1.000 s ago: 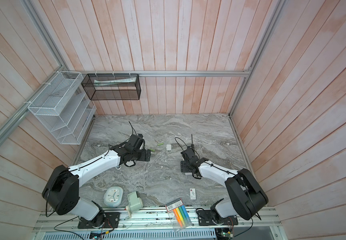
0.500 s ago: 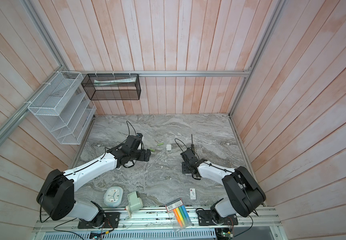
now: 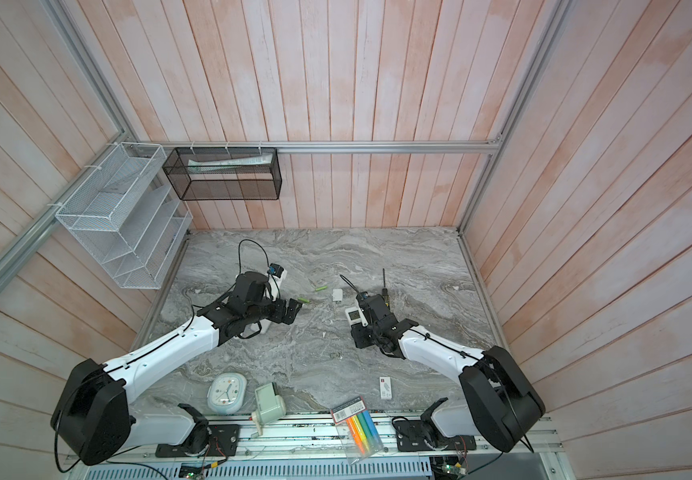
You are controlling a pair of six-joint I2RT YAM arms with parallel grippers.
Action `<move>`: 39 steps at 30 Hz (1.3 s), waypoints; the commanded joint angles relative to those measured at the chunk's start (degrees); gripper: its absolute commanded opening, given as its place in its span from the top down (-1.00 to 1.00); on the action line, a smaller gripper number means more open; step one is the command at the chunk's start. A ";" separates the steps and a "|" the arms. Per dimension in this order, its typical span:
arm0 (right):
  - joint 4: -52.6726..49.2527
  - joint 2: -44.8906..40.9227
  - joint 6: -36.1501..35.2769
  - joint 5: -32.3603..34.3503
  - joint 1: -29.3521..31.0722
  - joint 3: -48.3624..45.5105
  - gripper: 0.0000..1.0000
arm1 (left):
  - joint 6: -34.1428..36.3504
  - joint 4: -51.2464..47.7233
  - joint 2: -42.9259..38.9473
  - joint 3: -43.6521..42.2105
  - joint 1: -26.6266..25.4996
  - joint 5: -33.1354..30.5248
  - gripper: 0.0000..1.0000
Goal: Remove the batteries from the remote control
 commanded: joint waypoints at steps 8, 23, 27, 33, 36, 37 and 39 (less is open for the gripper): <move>8.94 -0.83 -6.93 -9.38 2.25 4.12 0.15 | -15.48 8.81 2.92 -1.32 0.53 15.87 -0.95; 12.16 1.76 -8.08 -13.96 4.59 9.75 0.15 | -30.84 19.49 7.31 -1.85 0.09 23.54 -0.62; 12.78 1.98 -8.07 -14.12 5.14 9.95 0.15 | -32.23 21.00 8.94 -1.26 0.09 24.55 -0.41; 13.05 3.03 -8.85 -12.74 6.14 10.52 0.15 | -33.38 22.41 9.43 -0.65 0.09 25.69 -0.26; 13.13 3.69 -9.19 -12.37 6.49 10.82 0.15 | -34.00 23.37 9.39 -0.66 0.17 26.22 -0.15; 13.21 3.82 -9.28 -12.28 6.57 10.95 0.15 | -34.25 23.63 9.32 -0.73 0.25 26.37 -0.10; 13.47 3.90 -9.38 -12.14 6.70 11.00 0.15 | -34.90 24.43 9.34 -0.96 0.51 27.09 0.05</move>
